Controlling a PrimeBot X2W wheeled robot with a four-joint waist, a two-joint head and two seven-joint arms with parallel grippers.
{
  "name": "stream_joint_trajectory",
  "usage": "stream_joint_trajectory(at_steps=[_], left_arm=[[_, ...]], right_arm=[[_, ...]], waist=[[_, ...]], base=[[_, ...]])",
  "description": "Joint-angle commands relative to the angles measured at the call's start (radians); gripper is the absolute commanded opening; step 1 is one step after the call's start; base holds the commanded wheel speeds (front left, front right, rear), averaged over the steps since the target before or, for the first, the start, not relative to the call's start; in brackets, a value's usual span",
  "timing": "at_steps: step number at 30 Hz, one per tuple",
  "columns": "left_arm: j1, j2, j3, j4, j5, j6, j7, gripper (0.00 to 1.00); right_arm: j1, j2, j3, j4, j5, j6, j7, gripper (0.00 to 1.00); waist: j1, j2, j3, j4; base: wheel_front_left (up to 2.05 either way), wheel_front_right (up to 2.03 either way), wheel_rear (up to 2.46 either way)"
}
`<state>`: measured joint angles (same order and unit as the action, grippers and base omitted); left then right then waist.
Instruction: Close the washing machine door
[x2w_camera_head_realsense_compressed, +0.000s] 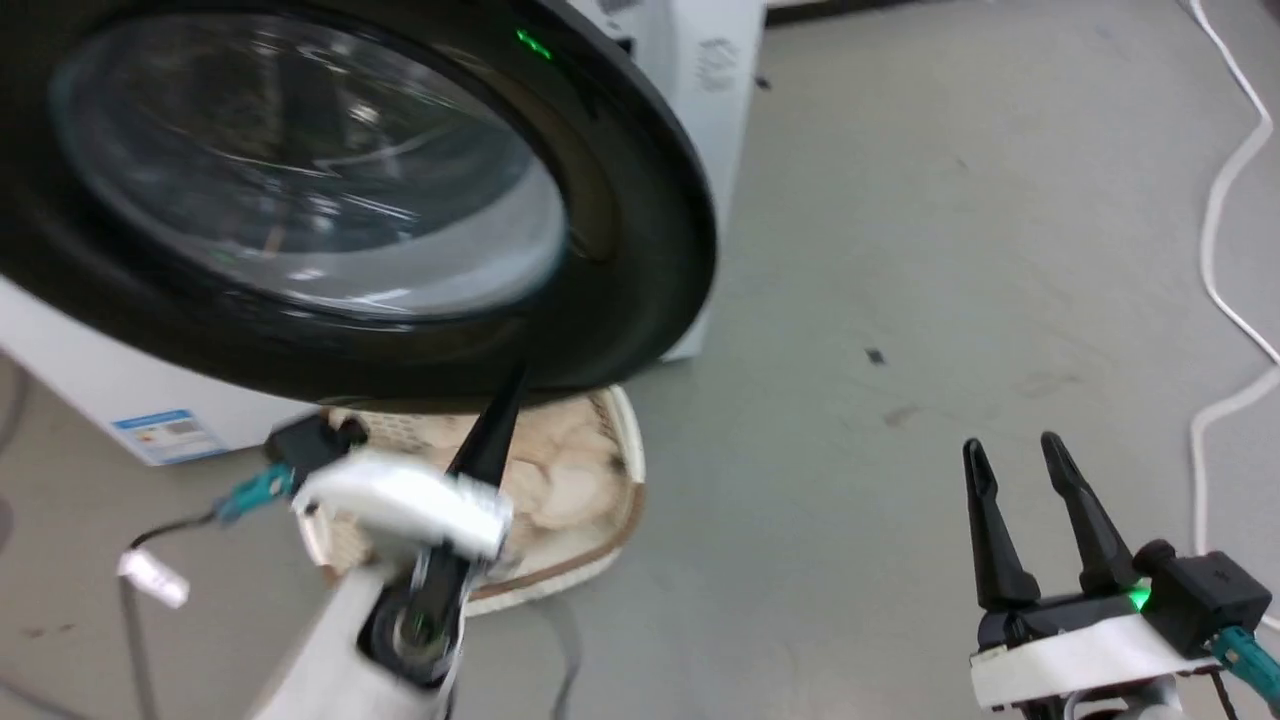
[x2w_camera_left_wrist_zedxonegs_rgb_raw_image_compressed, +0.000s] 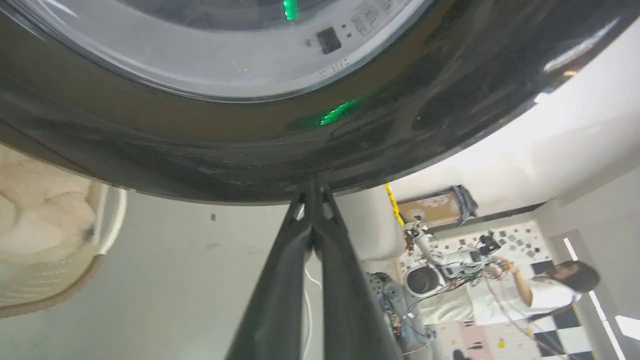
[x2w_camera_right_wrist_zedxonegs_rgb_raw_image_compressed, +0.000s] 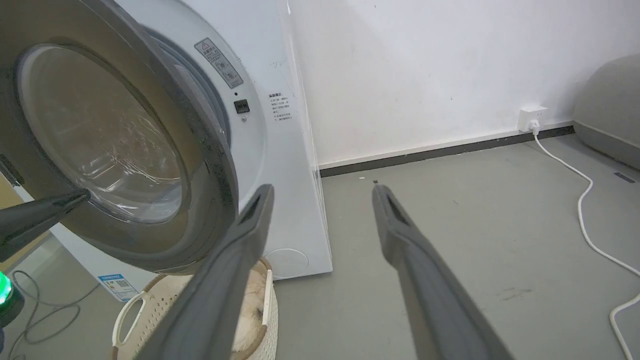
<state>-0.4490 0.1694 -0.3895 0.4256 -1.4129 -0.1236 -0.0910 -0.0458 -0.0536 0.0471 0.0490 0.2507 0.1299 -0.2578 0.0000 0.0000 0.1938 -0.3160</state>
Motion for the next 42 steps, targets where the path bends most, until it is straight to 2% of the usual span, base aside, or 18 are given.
stream_joint_trajectory(at_steps=[1, 3, 6, 10, 11, 12, 14, 17, 20, 22, 23, 24, 34, 36, 42], left_arm=[[0.046, 0.054, -0.045, -0.020, 0.110, -0.006, -0.057, 0.00], [0.078, 0.102, -0.091, -0.026, 0.233, -0.001, -0.116, 0.00], [0.107, 0.153, -0.112, -0.025, 0.419, 0.057, -0.163, 0.00], [0.157, 0.161, -0.012, -0.122, 0.649, 0.146, -0.170, 0.00], [0.157, 0.161, -0.012, -0.122, 0.649, 0.146, -0.170, 0.00], [0.177, 0.165, 0.008, -0.160, 0.730, 0.162, -0.170, 0.00], [0.230, 0.138, 0.071, -0.238, 0.828, 0.189, -0.170, 0.00], [0.341, 0.082, 0.175, -0.364, 0.972, 0.198, -0.171, 0.00], [0.412, 0.038, 0.229, -0.418, 1.040, 0.187, -0.171, 0.00], [0.466, 0.011, 0.250, -0.444, 1.103, 0.161, -0.171, 0.00], [0.478, 0.005, 0.255, -0.451, 1.126, 0.155, -0.171, 0.30], [0.490, 0.000, 0.255, -0.456, 1.147, 0.149, -0.171, 1.00], [0.543, -0.059, 0.260, -0.463, 1.242, 0.118, -0.171, 1.00], [0.542, -0.071, 0.262, -0.462, 1.250, 0.113, -0.171, 1.00], [0.525, -0.096, 0.255, -0.464, 1.274, 0.098, -0.171, 1.00]], right_arm=[[0.018, 0.002, -0.005, -0.001, -0.017, 0.001, -0.004, 1.00], [0.029, -0.003, -0.006, -0.001, -0.024, 0.001, -0.004, 1.00], [0.044, -0.012, -0.009, -0.004, -0.029, 0.001, -0.004, 1.00], [0.054, -0.019, -0.009, -0.007, -0.031, 0.001, -0.004, 1.00], [0.054, -0.019, -0.009, -0.007, -0.031, 0.001, -0.004, 1.00], [0.056, -0.020, -0.008, -0.008, -0.031, 0.001, -0.004, 1.00], [0.060, -0.024, -0.005, -0.009, -0.034, 0.001, -0.004, 1.00], [0.069, -0.032, 0.004, -0.014, -0.048, 0.001, -0.004, 1.00], [0.078, -0.034, 0.003, -0.019, -0.051, 0.001, -0.004, 1.00], [0.089, -0.035, 0.001, -0.022, -0.050, 0.001, -0.004, 1.00], [0.092, -0.035, 0.002, -0.023, -0.050, 0.001, -0.004, 1.00], [0.095, -0.035, 0.003, -0.023, -0.050, 0.001, -0.004, 1.00], [0.107, -0.031, 0.011, -0.030, -0.030, 0.001, -0.004, 1.00], [0.108, -0.035, 0.019, -0.036, -0.024, 0.001, -0.004, 0.00], [0.080, -0.084, 0.081, -0.044, -0.008, 0.001, -0.004, 0.00]], waist=[[0.0000, 0.0000, -0.056, 0.062], [0.0000, 0.0000, -0.075, 0.091], [0.0000, 0.0000, -0.098, 0.134], [0.0000, 0.0000, -0.116, 0.181], [0.0000, 0.0000, -0.116, 0.181], [0.0000, 0.0000, -0.120, 0.191], [0.0000, 0.0000, -0.129, 0.210], [0.0000, 0.0000, -0.147, 0.238], [0.0000, 0.0000, -0.159, 0.260], [0.0000, 0.0000, -0.169, 0.277], [0.0000, 0.0000, -0.171, 0.282], [0.0000, 0.0000, -0.173, 0.286], [0.0000, 0.0000, -0.178, 0.320], [0.0000, 0.0000, -0.172, 0.331], [0.0000, 0.0000, -0.126, 0.379]], base=[[0.00, 0.00, 0.00], [0.00, 0.00, 0.00], [0.00, 0.00, 0.00], [0.00, 0.00, 0.00], [0.00, 0.00, 0.00], [0.00, 0.00, 0.00], [0.00, 0.00, 0.00], [0.00, 0.00, 0.00], [0.00, 0.00, 0.00], [0.00, 0.00, 0.00], [0.00, 0.00, 0.00], [0.00, 0.00, 0.00], [0.00, 0.00, 0.00], [0.00, 0.00, 0.00], [0.00, 0.00, 0.00]])
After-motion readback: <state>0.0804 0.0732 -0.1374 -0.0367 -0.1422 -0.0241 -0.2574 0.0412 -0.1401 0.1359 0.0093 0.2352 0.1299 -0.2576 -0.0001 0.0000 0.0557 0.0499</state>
